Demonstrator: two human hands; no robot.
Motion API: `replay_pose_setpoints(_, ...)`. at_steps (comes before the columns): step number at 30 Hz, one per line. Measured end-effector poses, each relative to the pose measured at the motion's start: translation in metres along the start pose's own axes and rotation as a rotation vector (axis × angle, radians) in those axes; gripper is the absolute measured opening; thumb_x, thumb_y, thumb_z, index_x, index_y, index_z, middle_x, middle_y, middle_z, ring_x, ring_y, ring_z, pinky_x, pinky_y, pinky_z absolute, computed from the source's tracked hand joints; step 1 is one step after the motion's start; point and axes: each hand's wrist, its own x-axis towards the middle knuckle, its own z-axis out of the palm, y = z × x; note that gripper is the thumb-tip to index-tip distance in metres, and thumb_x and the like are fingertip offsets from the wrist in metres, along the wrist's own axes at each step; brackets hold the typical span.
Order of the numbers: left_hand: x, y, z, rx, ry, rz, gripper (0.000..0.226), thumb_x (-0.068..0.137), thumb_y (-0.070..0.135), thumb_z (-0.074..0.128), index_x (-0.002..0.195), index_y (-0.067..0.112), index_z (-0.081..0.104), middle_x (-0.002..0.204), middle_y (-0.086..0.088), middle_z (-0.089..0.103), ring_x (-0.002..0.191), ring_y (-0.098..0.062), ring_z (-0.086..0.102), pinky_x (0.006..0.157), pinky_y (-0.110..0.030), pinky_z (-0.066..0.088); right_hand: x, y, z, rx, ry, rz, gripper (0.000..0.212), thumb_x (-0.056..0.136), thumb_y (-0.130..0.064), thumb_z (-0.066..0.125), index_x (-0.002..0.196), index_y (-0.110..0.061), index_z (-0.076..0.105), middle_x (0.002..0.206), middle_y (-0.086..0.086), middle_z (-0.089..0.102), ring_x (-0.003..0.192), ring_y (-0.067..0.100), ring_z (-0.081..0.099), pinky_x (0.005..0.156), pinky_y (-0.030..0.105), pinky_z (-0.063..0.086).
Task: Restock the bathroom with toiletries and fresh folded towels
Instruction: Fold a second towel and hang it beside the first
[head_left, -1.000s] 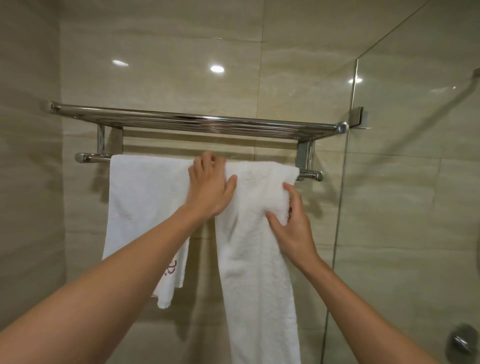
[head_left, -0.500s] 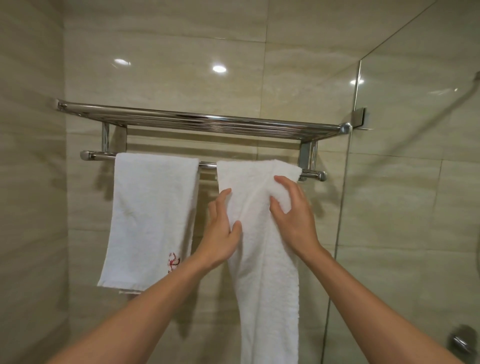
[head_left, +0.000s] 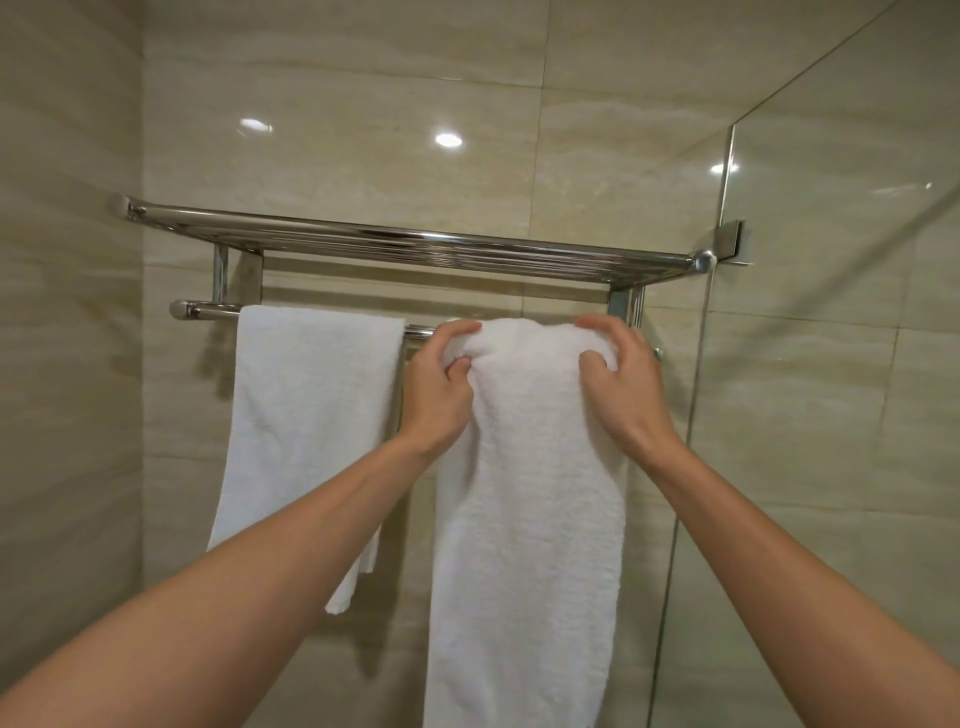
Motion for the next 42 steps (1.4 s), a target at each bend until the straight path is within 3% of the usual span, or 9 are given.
replay_pose_setpoints(5,0.027,0.007,0.0,0.002,0.022,-0.065,0.035,0.095,-0.001,0.053,0.117,0.024,0.065,0.116,0.012,0.062,0.11,0.001,0.055,0.095,-0.01,0.041,0.023,-0.001,-0.001,-0.039,0.003,0.039,0.043,0.087,-0.017,0.056,0.127,-0.034,0.057,0.129,-0.004,0.046,0.1,-0.006,0.049,0.078,-0.002,0.035)
replay_pose_setpoints(7,0.039,0.01,-0.001,0.039,0.001,-0.116,0.034,0.098,0.001,0.051,0.122,0.022,0.063,0.12,0.009,0.06,0.115,-0.008,0.054,0.096,-0.018,0.042,0.032,0.002,0.001,-0.049,0.049,0.02,0.043,0.083,-0.021,0.057,0.124,-0.035,0.057,0.126,-0.002,0.053,0.104,0.006,0.052,0.095,0.021,0.044)
replay_pose_setpoints(9,0.052,0.01,-0.002,0.149,-0.015,-0.134,0.034,0.1,0.004,0.049,0.129,0.017,0.06,0.127,0.004,0.057,0.117,-0.011,0.051,0.096,-0.018,0.038,0.04,0.004,0.003,-0.063,0.091,0.013,0.041,0.081,-0.023,0.058,0.12,-0.037,0.057,0.106,0.0,0.06,0.087,0.01,0.052,0.09,0.043,0.047)
replay_pose_setpoints(12,0.068,0.006,-0.002,0.308,-0.06,-0.133,0.034,0.102,0.005,0.045,0.132,0.015,0.057,0.132,-0.003,0.045,0.112,-0.014,0.049,0.096,-0.013,0.033,0.052,0.006,0.005,-0.061,0.102,-0.004,0.035,0.086,-0.013,0.061,0.116,-0.032,0.059,0.092,0.011,0.061,0.067,0.009,0.045,0.074,0.04,0.048)
replay_pose_setpoints(16,0.087,-0.005,0.0,0.436,-0.117,-0.211,0.03,0.097,0.001,0.052,0.12,0.015,0.064,0.127,-0.007,0.049,0.121,-0.028,0.048,0.109,-0.041,0.043,0.068,0.01,0.008,-0.075,0.081,-0.005,0.025,0.09,-0.008,0.061,0.112,-0.019,0.066,0.096,-0.001,0.067,0.08,0.008,0.056,0.077,0.024,0.046)
replay_pose_setpoints(21,0.088,-0.005,0.0,0.653,-0.122,-0.137,0.024,0.095,0.0,0.052,0.107,0.015,0.067,0.123,-0.01,0.051,0.119,-0.032,0.043,0.104,-0.043,0.039,0.076,0.023,0.019,-0.23,-0.009,0.037,0.019,0.094,-0.011,0.057,0.104,-0.014,0.073,0.107,0.002,0.069,0.092,0.01,0.057,0.081,0.018,0.04)
replay_pose_setpoints(27,0.066,-0.01,-0.004,0.758,0.003,0.137,0.014,0.102,0.01,0.043,0.104,0.014,0.056,0.097,-0.003,0.06,0.097,-0.023,0.049,0.089,-0.038,0.033,0.061,0.028,0.024,-0.568,0.038,-0.106,0.03,0.097,-0.022,0.046,0.092,-0.01,0.074,0.094,0.011,0.067,0.097,0.031,0.053,0.088,0.04,0.045)
replay_pose_setpoints(35,0.011,-0.032,-0.025,0.633,-0.154,0.195,0.047,0.093,0.007,0.048,0.138,0.016,0.04,0.139,-0.006,0.039,0.125,-0.021,0.027,0.105,-0.04,0.033,0.03,0.039,0.024,-0.515,0.123,-0.138,0.035,0.095,-0.026,0.049,0.127,-0.014,0.057,0.122,0.009,0.049,0.119,0.025,0.036,0.098,0.032,0.029)
replay_pose_setpoints(42,-0.01,-0.031,-0.025,0.492,-0.242,0.027,0.072,0.094,0.011,0.052,0.155,0.026,0.017,0.143,0.006,0.012,0.125,-0.018,0.033,0.107,-0.031,0.038,-0.004,0.045,0.025,-0.448,0.033,0.003,0.062,0.092,-0.037,0.049,0.149,-0.033,0.025,0.123,0.007,0.04,0.112,0.028,0.045,0.085,0.04,0.046)
